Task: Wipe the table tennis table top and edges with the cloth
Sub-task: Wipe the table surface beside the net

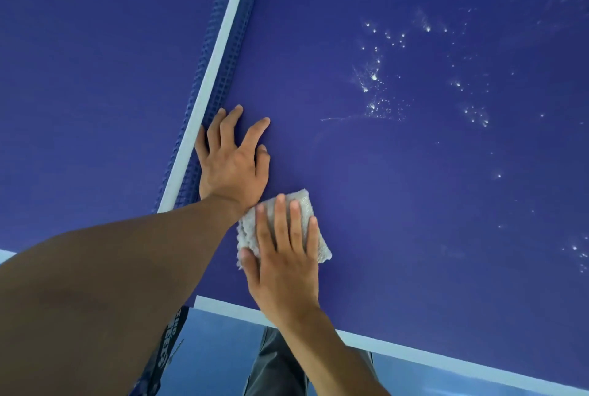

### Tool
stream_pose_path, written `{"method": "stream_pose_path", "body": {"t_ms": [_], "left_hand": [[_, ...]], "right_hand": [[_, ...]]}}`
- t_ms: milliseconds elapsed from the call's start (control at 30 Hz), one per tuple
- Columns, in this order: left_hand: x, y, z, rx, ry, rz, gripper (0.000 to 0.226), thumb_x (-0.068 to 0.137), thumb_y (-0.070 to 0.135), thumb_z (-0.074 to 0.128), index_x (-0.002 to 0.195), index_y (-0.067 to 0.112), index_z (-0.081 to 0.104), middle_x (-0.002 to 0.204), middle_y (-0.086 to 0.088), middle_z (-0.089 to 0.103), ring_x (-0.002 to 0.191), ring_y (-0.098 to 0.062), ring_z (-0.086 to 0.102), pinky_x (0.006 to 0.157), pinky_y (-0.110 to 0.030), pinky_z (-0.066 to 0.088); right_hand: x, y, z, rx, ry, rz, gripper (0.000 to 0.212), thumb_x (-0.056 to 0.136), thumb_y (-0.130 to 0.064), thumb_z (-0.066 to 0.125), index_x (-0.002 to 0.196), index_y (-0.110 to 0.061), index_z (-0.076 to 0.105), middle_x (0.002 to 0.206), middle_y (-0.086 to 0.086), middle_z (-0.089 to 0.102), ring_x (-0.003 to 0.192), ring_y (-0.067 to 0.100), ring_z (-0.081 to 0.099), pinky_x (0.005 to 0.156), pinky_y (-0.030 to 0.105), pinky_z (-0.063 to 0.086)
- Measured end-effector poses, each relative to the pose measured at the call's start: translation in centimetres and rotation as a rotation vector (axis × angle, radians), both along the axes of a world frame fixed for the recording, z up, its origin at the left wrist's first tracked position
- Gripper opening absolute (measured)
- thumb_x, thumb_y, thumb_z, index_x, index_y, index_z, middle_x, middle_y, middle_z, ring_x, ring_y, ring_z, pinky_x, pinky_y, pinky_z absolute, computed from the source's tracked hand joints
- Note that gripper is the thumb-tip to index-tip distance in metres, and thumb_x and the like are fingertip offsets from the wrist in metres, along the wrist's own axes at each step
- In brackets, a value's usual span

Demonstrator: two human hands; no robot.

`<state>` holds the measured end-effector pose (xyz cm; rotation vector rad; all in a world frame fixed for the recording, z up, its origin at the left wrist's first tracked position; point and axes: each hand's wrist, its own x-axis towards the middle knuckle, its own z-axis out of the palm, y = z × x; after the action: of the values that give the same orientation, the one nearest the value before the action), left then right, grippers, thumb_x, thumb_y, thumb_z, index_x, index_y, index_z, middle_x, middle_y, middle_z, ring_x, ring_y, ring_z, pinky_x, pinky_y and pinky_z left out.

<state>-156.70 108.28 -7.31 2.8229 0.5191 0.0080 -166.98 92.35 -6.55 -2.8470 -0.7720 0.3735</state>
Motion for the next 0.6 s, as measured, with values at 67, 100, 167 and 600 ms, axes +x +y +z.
{"method": "stream_pose_path", "body": {"t_ms": [67, 100, 167, 600], "left_hand": [[0.0, 0.0, 0.1, -0.002, 0.013, -0.004, 0.049, 0.102, 0.039, 0.035, 0.150, 0.036, 0.046, 0.164, -0.009, 0.030, 0.154, -0.034, 0.021, 0.125, -0.054, 0.006], [-0.1, 0.0, 0.2, -0.003, 0.017, -0.003, 0.049, 0.102, 0.039, 0.035, 0.150, 0.036, 0.046, 0.164, -0.009, 0.030, 0.154, -0.034, 0.021, 0.125, -0.054, 0.005], [-0.1, 0.0, 0.2, -0.006, 0.026, -0.006, 0.048, 0.103, 0.038, 0.036, 0.151, 0.036, 0.044, 0.164, -0.009, 0.029, 0.154, -0.033, 0.020, 0.125, -0.054, 0.005], [0.0, -0.3, 0.2, -0.015, 0.040, 0.005, 0.047, 0.105, 0.034, 0.044, 0.151, 0.037, 0.043, 0.165, -0.010, 0.029, 0.155, -0.034, 0.020, 0.125, -0.056, 0.005]], "right_hand": [[-1.2, -2.4, 0.1, -0.025, 0.001, 0.026, 0.072, 0.107, -0.057, 0.037, 0.166, -0.021, 0.021, 0.174, 0.012, 0.014, 0.161, 0.032, 0.010, 0.128, 0.057, 0.010], [-1.3, -4.4, 0.2, -0.041, 0.001, 0.029, 0.072, 0.106, -0.058, 0.037, 0.166, -0.022, 0.021, 0.174, 0.012, 0.015, 0.161, 0.033, 0.014, 0.127, 0.058, 0.012], [-0.8, -9.4, 0.4, -0.084, -0.024, -0.038, 0.071, 0.106, -0.059, 0.035, 0.165, -0.020, 0.024, 0.172, 0.014, 0.019, 0.158, 0.036, 0.021, 0.125, 0.061, 0.017], [5.6, -7.8, 0.0, -0.036, -0.039, -0.464, 0.071, 0.105, -0.052, 0.032, 0.163, -0.011, 0.029, 0.171, 0.022, 0.017, 0.158, 0.043, 0.015, 0.124, 0.067, 0.011]]}}
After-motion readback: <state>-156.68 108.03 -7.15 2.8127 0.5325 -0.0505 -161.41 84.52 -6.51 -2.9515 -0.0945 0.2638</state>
